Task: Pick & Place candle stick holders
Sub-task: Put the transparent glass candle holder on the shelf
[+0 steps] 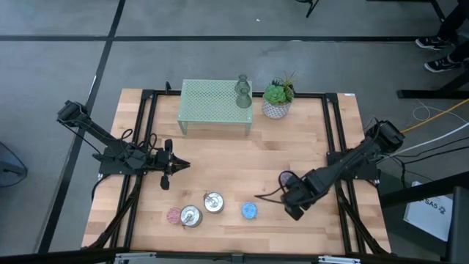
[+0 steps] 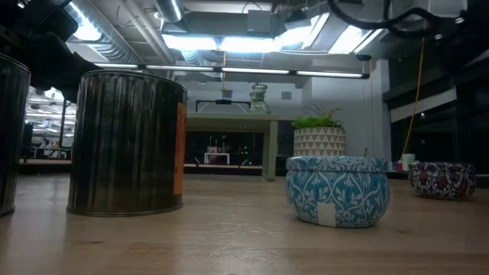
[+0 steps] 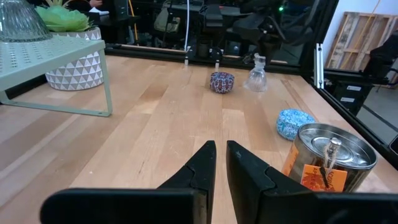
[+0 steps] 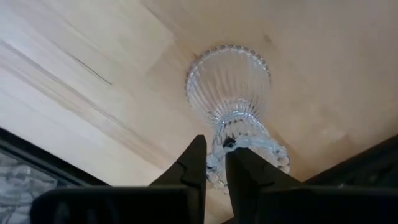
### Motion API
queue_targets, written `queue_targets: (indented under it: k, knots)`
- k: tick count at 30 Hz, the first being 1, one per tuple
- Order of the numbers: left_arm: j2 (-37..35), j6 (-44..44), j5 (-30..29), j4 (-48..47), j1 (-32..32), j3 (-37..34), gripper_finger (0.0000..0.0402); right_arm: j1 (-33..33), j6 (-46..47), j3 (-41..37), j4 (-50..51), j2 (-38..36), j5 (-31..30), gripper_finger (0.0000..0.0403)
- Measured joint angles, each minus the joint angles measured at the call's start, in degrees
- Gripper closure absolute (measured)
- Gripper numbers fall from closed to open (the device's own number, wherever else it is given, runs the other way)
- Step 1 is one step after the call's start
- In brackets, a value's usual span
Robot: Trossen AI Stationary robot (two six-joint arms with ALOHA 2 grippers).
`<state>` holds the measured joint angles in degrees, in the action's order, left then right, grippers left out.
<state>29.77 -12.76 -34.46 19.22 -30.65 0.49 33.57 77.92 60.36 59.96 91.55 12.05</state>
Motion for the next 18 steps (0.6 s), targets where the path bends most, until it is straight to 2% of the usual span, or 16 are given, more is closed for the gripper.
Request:
queue_targets:
  k: [7, 18]
  knots:
    - [0.01, 0.0, 0.0, 0.0, 0.02, 0.01, 0.037, -2.58, -9.18, 0.0, -3.5, -0.06, -1.08, 0.0361]
    - [0.01, -0.01, -0.02, 0.0, 0.0, 0.02, 0.037, -5.82, -17.96, 0.04, -12.86, -0.11, -5.35, 0.0361]
